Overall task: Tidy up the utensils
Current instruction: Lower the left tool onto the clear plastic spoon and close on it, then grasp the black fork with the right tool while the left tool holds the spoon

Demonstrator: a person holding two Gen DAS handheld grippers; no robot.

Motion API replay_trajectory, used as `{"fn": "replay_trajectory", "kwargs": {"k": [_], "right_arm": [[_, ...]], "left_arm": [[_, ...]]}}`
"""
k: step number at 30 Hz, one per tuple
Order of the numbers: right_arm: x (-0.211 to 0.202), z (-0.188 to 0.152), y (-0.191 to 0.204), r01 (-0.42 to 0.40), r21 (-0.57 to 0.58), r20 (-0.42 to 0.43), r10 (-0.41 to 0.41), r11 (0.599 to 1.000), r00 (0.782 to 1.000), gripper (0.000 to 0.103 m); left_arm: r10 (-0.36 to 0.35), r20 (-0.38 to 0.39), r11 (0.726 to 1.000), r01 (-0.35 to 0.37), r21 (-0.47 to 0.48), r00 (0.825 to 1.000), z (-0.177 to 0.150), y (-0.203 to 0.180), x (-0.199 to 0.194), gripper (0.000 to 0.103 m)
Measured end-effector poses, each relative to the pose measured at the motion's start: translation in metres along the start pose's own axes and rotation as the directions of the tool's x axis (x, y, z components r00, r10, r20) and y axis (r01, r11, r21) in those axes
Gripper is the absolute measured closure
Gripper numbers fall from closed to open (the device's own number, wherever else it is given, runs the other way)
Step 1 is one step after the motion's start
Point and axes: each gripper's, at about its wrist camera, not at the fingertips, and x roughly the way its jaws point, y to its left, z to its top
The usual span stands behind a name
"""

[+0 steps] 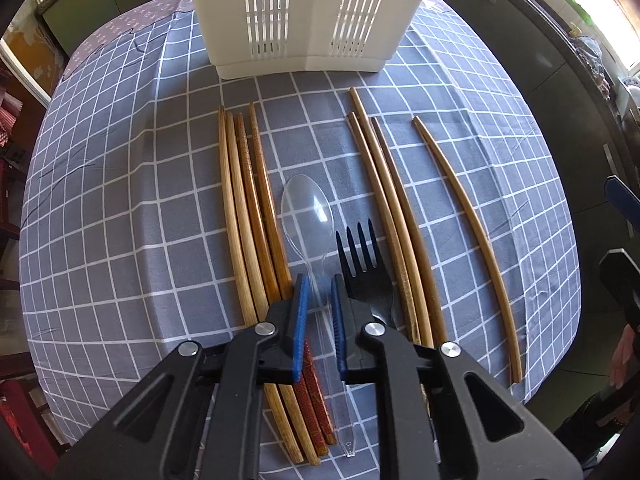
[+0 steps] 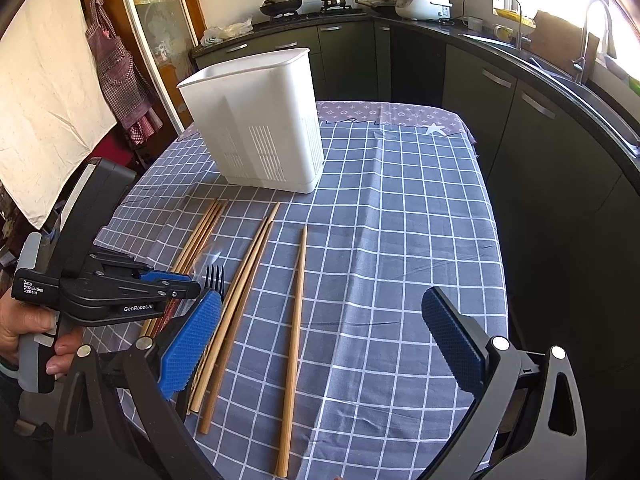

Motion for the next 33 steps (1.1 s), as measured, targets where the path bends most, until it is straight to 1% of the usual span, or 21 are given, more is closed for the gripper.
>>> {"fn": "replay_trajectory", "kwargs": {"k": [4, 6, 9, 12, 17, 18, 19, 20, 21, 23, 25, 27, 28, 31, 33], "right_arm": [[0.001, 0.0, 0.004, 0.009, -0.023, -0.013, -0.009, 1.0, 1.0, 0.004], [0.004, 0.0, 0.005, 0.007, -0.033, -0.029, -0.008, 0.999, 1.0, 0.004], [0.011, 0.002, 0.006, -0.033, -0.027, -0.089, 0.031, 0.999, 0.996, 0.004], [0.02, 0.005, 0.007, -0.066, -0.013, -0.171, 0.063, 0.998, 0.983, 0.007], [0.036, 0.01, 0.019, -0.107, -0.003, -0.293, 0.101, 0.994, 0.951, 0.022], [0.039, 0.01, 0.024, -0.124, 0.0, -0.32, 0.117, 0.992, 0.94, 0.024], [0.042, 0.011, 0.029, -0.141, 0.001, -0.348, 0.132, 0.99, 0.928, 0.028], [0.045, 0.011, 0.035, -0.154, 0.005, -0.367, 0.145, 0.988, 0.919, 0.036], [0.048, 0.012, 0.042, -0.167, 0.006, -0.383, 0.157, 0.986, 0.91, 0.041], [0.056, 0.014, 0.056, -0.195, 0.014, -0.415, 0.183, 0.981, 0.891, 0.066], [0.064, 0.014, 0.07, -0.215, 0.023, -0.446, 0.203, 0.976, 0.872, 0.072], [0.073, 0.015, 0.083, -0.229, 0.025, -0.475, 0.213, 0.973, 0.854, 0.075], [0.079, 0.014, 0.088, -0.229, 0.026, -0.49, 0.212, 0.973, 0.845, 0.078], [0.095, 0.008, 0.102, -0.201, 0.004, -0.541, 0.172, 0.979, 0.823, 0.082], [0.104, 0.005, 0.106, -0.176, -0.008, -0.564, 0.141, 0.984, 0.813, 0.083]], "left_arm": [[0.009, 0.006, 1.0, -0.009, 0.016, 1.0, 0.002, 0.0, -0.001, 0.093], [-0.002, 0.01, 1.0, 0.002, 0.011, 1.0, 0.001, -0.001, 0.0, 0.094], [-0.03, 0.034, 1.0, 0.03, 0.001, 0.999, 0.002, 0.001, -0.008, 0.094], [-0.048, 0.082, 0.999, 0.049, -0.011, 0.995, 0.0, 0.005, -0.028, 0.094], [-0.056, 0.181, 0.998, 0.059, -0.011, 0.982, 0.0, 0.013, -0.064, 0.094], [-0.056, 0.2, 0.998, 0.059, -0.01, 0.978, -0.001, 0.014, -0.071, 0.094], [-0.054, 0.218, 0.998, 0.057, -0.008, 0.974, -0.004, 0.015, -0.078, 0.094], [-0.051, 0.236, 0.998, 0.054, -0.006, 0.97, -0.004, 0.016, -0.084, 0.094], [-0.048, 0.252, 0.999, 0.052, -0.006, 0.967, -0.007, 0.019, -0.088, 0.094], [-0.047, 0.276, 0.999, 0.05, -0.005, 0.96, -0.011, 0.024, -0.096, 0.094], [-0.047, 0.285, 0.999, 0.05, -0.002, 0.957, -0.013, 0.029, -0.1, 0.094], [-0.054, 0.285, 0.998, 0.059, -0.006, 0.957, -0.015, 0.035, -0.102, 0.094], [-0.057, 0.286, 0.998, 0.062, -0.006, 0.957, -0.016, 0.036, -0.102, 0.094], [-0.071, 0.295, 0.997, 0.077, -0.008, 0.953, -0.018, 0.042, -0.104, 0.094], [-0.074, 0.304, 0.997, 0.079, -0.004, 0.95, -0.02, 0.044, -0.105, 0.094]]}}
